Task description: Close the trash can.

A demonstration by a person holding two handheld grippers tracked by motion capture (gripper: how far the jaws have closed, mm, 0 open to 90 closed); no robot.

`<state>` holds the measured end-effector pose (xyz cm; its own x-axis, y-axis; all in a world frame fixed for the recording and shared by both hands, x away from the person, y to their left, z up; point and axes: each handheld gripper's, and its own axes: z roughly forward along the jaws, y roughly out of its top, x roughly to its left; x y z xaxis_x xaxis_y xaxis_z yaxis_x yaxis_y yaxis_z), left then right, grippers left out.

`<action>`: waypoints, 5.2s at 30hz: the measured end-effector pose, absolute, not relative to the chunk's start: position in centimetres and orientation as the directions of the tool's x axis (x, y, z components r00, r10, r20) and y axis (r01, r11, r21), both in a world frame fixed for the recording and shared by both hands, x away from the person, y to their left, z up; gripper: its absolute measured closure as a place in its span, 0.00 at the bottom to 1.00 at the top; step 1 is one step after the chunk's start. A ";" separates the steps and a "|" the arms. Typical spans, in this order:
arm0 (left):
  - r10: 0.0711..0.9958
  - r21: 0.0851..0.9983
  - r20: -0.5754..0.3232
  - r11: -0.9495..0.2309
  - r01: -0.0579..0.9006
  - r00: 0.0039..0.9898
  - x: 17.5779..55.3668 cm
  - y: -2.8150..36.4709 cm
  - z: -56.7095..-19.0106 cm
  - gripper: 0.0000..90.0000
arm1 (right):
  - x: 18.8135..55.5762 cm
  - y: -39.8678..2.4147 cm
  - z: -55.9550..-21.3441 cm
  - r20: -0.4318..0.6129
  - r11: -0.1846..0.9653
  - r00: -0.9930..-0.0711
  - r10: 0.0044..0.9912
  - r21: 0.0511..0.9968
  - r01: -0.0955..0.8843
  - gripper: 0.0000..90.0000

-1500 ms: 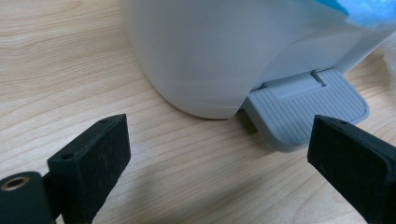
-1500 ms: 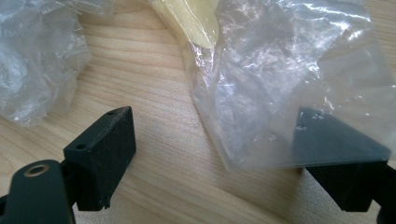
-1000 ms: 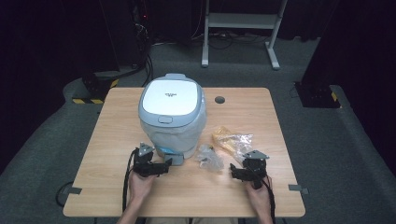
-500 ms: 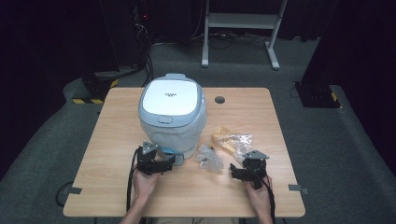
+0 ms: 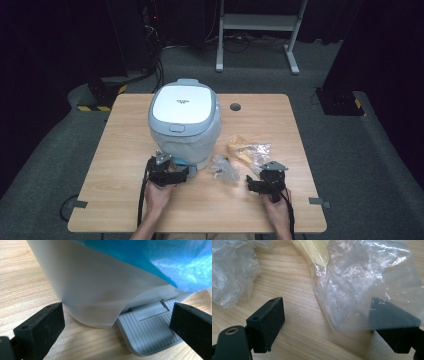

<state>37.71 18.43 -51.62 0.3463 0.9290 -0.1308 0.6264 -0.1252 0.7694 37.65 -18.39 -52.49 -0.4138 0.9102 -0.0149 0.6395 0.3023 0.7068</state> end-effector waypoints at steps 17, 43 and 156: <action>0.924 0.789 -0.129 -0.123 0.602 0.359 37.3 18.7 -52.3 0.01 | 37.6 -18.4 -52.5 -0.015 0.302 -0.414 0.910 0.707 0.640 0.15; 0.923 0.780 -0.141 -0.120 0.614 0.359 37.5 18.7 -52.6 0.01 | 37.7 -18.4 -52.5 -0.013 0.303 -0.415 0.910 0.705 0.641 0.15; 0.924 0.748 -0.128 -0.148 0.648 0.359 37.6 18.6 -52.8 0.05 | 35.5 -13.9 -49.3 0.145 0.331 -0.696 0.703 0.800 0.501 0.96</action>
<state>37.63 18.61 -52.76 0.3591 0.9244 -0.1282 0.6475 -0.1479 0.7476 35.50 -13.91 -49.27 -0.6963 0.7028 0.1454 0.5011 0.3310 0.7995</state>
